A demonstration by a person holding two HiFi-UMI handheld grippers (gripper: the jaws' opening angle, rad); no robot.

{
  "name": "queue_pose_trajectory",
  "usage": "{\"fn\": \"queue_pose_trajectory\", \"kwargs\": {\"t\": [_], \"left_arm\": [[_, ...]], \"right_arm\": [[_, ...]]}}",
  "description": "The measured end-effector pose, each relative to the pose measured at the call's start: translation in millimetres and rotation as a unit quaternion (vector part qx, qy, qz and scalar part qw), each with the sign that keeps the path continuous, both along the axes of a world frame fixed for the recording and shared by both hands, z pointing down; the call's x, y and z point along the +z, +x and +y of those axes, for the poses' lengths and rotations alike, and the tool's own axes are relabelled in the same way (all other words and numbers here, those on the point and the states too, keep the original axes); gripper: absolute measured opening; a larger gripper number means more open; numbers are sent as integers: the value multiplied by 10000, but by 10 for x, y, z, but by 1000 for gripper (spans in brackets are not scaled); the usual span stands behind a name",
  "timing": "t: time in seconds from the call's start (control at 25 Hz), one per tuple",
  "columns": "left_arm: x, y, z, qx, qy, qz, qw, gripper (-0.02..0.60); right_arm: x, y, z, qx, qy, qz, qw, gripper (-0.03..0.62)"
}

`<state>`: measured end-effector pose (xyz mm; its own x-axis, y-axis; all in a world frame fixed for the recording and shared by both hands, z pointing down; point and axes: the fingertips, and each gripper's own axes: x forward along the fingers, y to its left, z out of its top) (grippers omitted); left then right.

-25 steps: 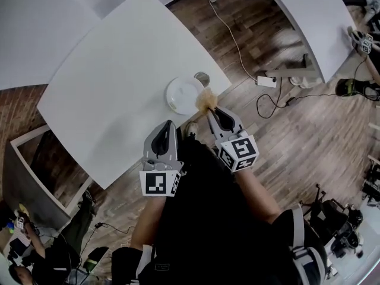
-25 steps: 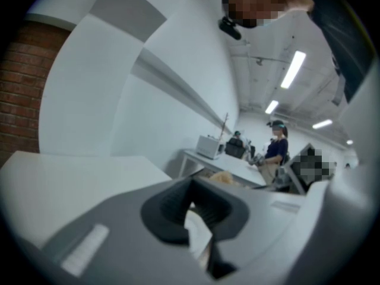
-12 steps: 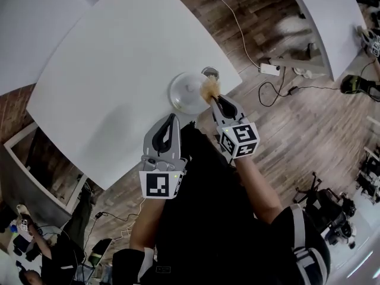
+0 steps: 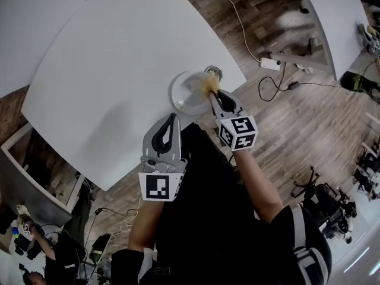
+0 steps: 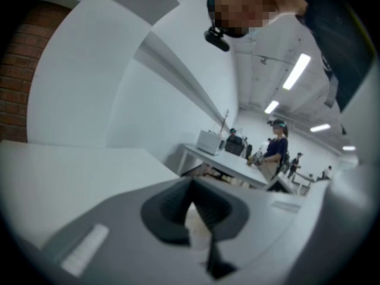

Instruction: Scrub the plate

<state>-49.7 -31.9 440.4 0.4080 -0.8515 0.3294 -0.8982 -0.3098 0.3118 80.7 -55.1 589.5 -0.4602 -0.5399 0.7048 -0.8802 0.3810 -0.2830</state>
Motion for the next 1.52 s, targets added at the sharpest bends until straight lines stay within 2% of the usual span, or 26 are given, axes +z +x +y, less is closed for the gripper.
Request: {"fn": "queue_pose_trajectory", "kwargs": {"t": [0.4,0.84,1.24,1.36,1.52], "left_arm": [[8,-95,-35,33,5,31,10000,3],[49,-224,34,-76,-27,56,10000,3],[53,-335,100,-211,-64,82,9997,3],[40,-334,95,-193,-40,88,9998,3],[46,-303,70,-111,-20,98,9999,3]], "right_arm": [[85,-218,-116,-168,-94,12,9998,43],[111,-703,-51,-703,-160,-78,9974,43],[77,-1082,228,-1241,-300,-225,9916,43],[60,-1105,288,-1311,-333,-241,9905,43],[96,-979,244,-1150,-372,-193,9925,43]]}}
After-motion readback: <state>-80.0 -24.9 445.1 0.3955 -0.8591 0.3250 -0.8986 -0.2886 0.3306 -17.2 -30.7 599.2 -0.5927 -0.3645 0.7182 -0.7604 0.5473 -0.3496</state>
